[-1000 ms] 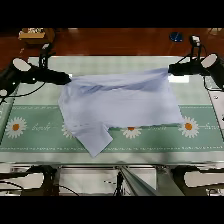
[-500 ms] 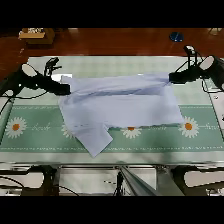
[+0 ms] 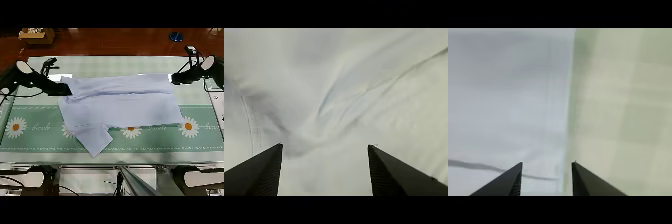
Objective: Fold the shirts.
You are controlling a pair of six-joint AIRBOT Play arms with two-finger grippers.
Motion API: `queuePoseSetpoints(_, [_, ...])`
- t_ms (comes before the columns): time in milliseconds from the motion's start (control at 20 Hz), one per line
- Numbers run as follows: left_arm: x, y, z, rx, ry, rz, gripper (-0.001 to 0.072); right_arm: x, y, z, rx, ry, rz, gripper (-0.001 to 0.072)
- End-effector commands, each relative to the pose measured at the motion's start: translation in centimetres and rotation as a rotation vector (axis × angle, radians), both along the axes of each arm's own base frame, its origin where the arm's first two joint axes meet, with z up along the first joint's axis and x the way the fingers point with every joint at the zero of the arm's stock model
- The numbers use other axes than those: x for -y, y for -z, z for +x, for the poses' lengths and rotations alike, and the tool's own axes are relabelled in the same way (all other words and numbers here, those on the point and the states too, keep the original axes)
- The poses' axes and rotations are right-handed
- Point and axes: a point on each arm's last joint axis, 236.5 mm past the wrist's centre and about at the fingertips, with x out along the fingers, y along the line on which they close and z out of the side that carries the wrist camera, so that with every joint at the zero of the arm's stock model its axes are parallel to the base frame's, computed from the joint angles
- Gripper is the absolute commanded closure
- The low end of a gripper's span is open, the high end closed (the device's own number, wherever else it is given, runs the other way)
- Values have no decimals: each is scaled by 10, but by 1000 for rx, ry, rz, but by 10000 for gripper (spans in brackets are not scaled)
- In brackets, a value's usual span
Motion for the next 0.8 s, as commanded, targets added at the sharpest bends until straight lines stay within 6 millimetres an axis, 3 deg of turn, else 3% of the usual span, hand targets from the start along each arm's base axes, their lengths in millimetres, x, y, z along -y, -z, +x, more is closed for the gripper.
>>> queuePoseSetpoints(0, [-16, -29, -35, -130, -10, -45, 88, 59, -24, -43, -123, 2, -239, 307])
queuePoseSetpoints(100, [-28, -37, -61, -163, -69, -57, 92, 69, -28, -71, -172, 86, -147, 303])
queuePoseSetpoints(200, [-30, -33, -99, -200, -109, -76, 91, 72, -13, -110, -255, 163, 1, 246])
queuePoseSetpoints(300, [-8, -28, -151, -258, -116, -184, 91, 58, 3, -145, -320, 191, 190, 214])
queuePoseSetpoints(450, [25, -11, -208, -284, -134, -315, 91, 31, 11, -168, -306, 204, 445, 214])
queuePoseSetpoints(600, [35, 13, -239, -338, -151, -328, 91, 27, 8, -171, -267, 234, 540, 217])
queuePoseSetpoints(650, [35, 20, -241, -345, -171, -324, 92, 29, 6, -171, -263, 240, 545, 219])
queuePoseSetpoints(750, [30, 29, -225, -296, -211, -300, 92, 29, 5, -171, -260, 240, 542, 219])
